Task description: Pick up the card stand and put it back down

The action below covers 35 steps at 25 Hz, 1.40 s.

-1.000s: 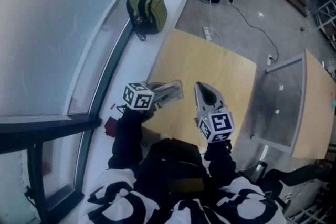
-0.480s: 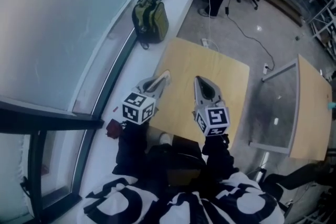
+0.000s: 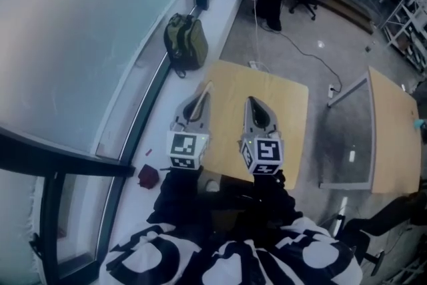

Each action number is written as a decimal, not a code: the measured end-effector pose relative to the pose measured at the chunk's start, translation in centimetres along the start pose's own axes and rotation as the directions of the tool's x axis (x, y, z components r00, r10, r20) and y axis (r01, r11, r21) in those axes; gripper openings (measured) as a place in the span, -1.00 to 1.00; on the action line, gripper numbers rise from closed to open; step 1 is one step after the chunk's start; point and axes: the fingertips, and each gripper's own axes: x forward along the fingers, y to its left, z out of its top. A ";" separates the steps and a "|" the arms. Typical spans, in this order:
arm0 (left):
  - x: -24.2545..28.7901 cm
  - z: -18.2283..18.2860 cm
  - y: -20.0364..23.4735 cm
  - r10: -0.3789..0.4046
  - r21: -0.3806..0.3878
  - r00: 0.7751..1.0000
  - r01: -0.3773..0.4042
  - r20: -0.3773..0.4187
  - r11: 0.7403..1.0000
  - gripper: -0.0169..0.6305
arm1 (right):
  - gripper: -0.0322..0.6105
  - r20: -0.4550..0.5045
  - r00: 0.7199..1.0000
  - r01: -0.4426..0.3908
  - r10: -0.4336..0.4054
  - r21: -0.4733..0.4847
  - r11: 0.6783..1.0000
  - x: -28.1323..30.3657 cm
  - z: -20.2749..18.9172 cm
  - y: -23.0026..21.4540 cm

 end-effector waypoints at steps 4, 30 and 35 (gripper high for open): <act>-0.5 1.0 0.0 0.036 0.020 0.999 -0.037 0.030 0.999 -0.88 | -0.82 0.047 0.999 0.026 -0.026 0.018 1.000 -1.2 1.5 -0.1; 0.3 -3.4 -5.8 -0.237 -0.046 0.970 0.234 -0.057 0.971 -0.88 | -0.82 0.062 0.990 0.122 -0.124 0.037 0.992 -3.9 -0.4 -2.6; 1.7 -6.2 -8.4 -0.321 -0.087 0.941 0.313 -0.105 0.946 -0.88 | -0.82 0.017 0.986 0.167 -0.168 0.052 0.985 -4.9 -2.4 -4.8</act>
